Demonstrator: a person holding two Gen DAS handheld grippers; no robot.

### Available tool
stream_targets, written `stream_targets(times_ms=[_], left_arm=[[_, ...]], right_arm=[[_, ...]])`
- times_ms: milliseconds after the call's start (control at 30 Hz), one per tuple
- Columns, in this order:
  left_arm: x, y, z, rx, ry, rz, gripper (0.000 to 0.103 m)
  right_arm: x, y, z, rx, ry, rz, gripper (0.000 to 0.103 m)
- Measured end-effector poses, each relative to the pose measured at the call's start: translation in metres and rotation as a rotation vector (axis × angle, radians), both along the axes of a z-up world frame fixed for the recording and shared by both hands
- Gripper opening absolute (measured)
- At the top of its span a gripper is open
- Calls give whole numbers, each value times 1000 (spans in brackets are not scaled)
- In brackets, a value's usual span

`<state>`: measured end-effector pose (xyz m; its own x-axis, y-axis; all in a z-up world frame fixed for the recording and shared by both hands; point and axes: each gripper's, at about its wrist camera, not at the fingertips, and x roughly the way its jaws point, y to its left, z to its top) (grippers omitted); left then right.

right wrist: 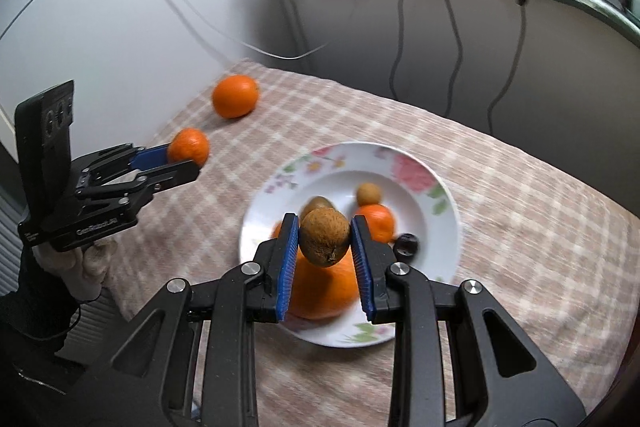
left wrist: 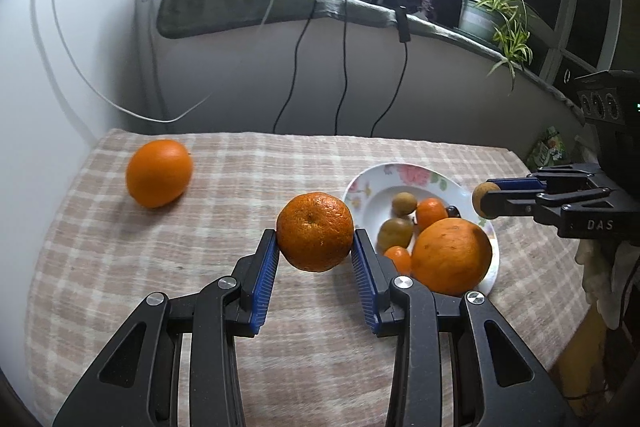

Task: Organize fruits
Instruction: 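Carry the tangerine with the left tool while the right tool carries the kiwi over the plate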

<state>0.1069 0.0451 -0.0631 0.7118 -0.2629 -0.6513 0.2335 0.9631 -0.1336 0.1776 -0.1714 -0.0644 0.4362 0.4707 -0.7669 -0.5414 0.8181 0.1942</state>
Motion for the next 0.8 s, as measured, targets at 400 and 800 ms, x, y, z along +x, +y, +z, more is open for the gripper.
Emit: stream_targets(times_ms=[400,800], left_arm=[[16,-23,-11,9,48,-36,36],[25,-35,-19,3,97,-72,36]], right_arm=[[11,-31,-22,-22,40,-53,28],[15,-44,-39,-18,73,-62,28]])
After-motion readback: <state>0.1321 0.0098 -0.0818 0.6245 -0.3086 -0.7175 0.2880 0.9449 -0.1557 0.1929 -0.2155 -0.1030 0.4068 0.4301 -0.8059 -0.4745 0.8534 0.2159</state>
